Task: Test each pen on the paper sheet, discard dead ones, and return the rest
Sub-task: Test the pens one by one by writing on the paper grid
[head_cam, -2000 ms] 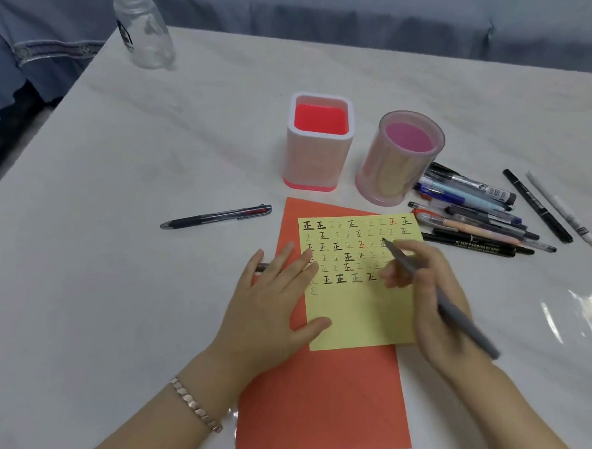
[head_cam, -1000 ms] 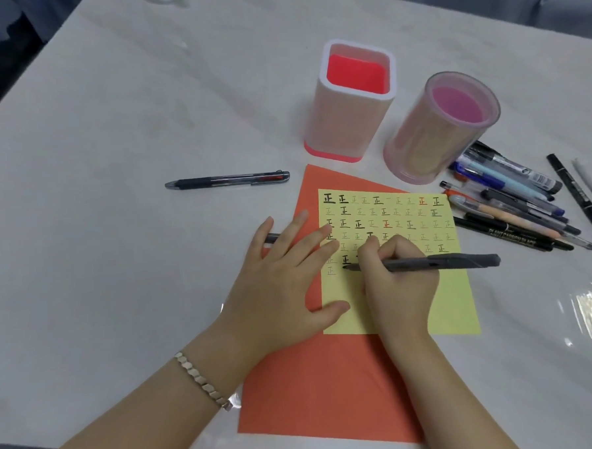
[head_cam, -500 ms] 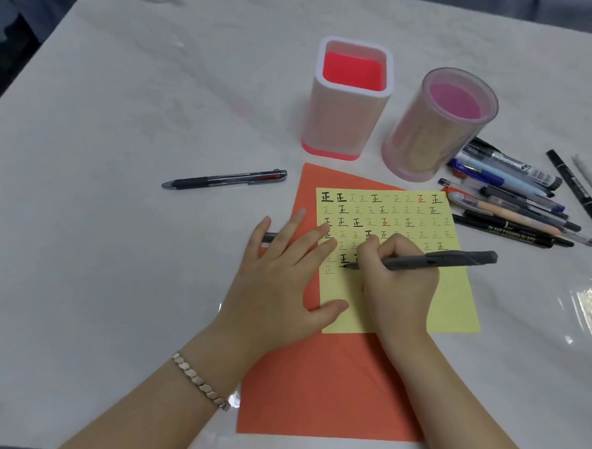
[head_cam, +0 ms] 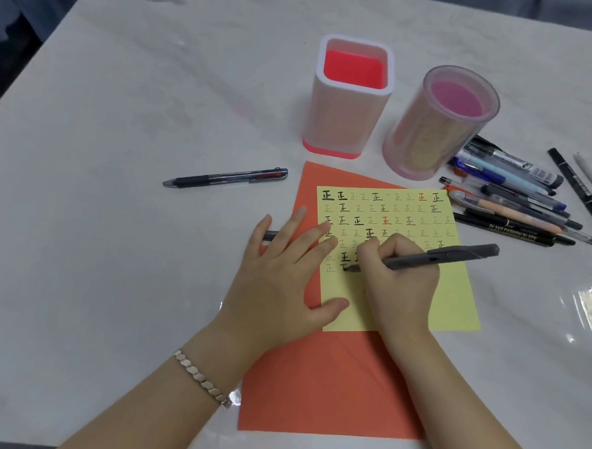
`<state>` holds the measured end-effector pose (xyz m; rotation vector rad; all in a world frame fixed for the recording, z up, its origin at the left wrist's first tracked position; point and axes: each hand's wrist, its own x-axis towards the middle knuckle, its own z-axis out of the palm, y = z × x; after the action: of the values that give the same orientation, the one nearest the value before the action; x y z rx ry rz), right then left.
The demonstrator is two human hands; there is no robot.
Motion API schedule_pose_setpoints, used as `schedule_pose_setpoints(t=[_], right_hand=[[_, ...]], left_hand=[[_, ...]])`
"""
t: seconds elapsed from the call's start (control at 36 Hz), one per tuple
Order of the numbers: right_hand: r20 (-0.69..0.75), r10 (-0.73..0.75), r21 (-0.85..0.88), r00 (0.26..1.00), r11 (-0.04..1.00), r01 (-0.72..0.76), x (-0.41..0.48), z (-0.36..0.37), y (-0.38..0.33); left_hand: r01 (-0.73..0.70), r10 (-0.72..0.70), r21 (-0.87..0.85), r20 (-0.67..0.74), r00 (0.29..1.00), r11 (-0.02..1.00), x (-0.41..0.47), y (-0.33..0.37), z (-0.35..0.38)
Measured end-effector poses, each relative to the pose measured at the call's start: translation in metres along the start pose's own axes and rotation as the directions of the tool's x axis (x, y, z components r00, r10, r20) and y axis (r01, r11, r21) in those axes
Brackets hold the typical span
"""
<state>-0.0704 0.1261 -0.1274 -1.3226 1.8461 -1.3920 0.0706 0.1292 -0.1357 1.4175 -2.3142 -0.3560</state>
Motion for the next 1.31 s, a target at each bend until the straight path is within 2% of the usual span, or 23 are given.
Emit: schedule_pose_setpoints(t=[0.47,0.58,1.19,1.31], right_hand=[[-0.027,-0.032,0.03,0.999,0.999,0.033,-0.0007,-0.0007,0.0011],[-0.014,-0.003,0.059,1.0,0.998,0.004,-0.001,-0.0008,0.0003],[0.04,-0.005,0.037,0.999,0.999,0.004,-0.0012,0.0005,-0.0004],[0.012,-0.004,0.021,1.0,1.0,0.004,-0.0017,-0.0006,-0.0005]], left_hand=[[0.002,-0.002,-0.004,0.007,1.0,1.0,0.0002,0.0002,-0.0006],[0.003,-0.003,-0.011,0.007,1.0,1.0,0.0001,0.0002,-0.0008],[0.006,-0.006,-0.016,0.022,1.0,1.0,-0.0004,0.0004,-0.0021],[0.007,-0.006,-0.018,0.012,1.0,1.0,-0.0003,0.0003,-0.0016]])
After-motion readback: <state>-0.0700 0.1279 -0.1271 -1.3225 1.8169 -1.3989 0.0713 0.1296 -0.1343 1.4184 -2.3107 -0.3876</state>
